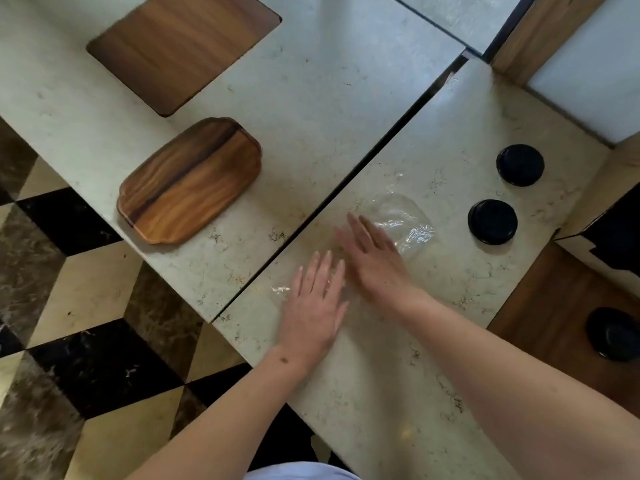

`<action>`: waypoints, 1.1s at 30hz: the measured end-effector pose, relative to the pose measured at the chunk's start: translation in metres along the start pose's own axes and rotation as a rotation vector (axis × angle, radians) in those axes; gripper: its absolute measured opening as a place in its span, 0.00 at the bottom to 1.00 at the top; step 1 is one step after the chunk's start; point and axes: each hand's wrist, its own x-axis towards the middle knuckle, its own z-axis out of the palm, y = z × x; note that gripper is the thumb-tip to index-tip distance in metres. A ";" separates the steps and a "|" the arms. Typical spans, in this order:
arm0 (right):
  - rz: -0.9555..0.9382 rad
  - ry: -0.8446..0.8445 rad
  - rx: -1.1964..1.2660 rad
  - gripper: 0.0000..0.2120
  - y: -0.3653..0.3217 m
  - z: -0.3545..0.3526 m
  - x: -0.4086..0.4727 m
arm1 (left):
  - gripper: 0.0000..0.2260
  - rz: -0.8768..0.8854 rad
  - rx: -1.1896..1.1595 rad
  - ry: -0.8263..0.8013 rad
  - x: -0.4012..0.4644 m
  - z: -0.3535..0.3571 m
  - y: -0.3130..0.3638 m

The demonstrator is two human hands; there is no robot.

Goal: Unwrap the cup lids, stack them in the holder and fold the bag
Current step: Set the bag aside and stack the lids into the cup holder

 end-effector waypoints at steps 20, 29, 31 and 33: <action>0.161 0.172 0.064 0.28 0.070 -0.033 0.020 | 0.30 -0.033 0.119 -0.171 0.003 0.000 -0.005; 0.659 0.422 0.685 0.16 0.098 -0.056 -0.122 | 0.17 -0.146 -0.529 -0.093 0.098 -0.041 0.129; 0.831 0.391 0.806 0.16 0.123 -0.060 -0.134 | 0.17 -0.251 -0.659 -0.231 0.132 -0.034 0.156; 0.945 0.355 0.933 0.19 0.146 -0.066 -0.140 | 0.19 -0.386 -0.753 -0.293 0.165 -0.026 0.175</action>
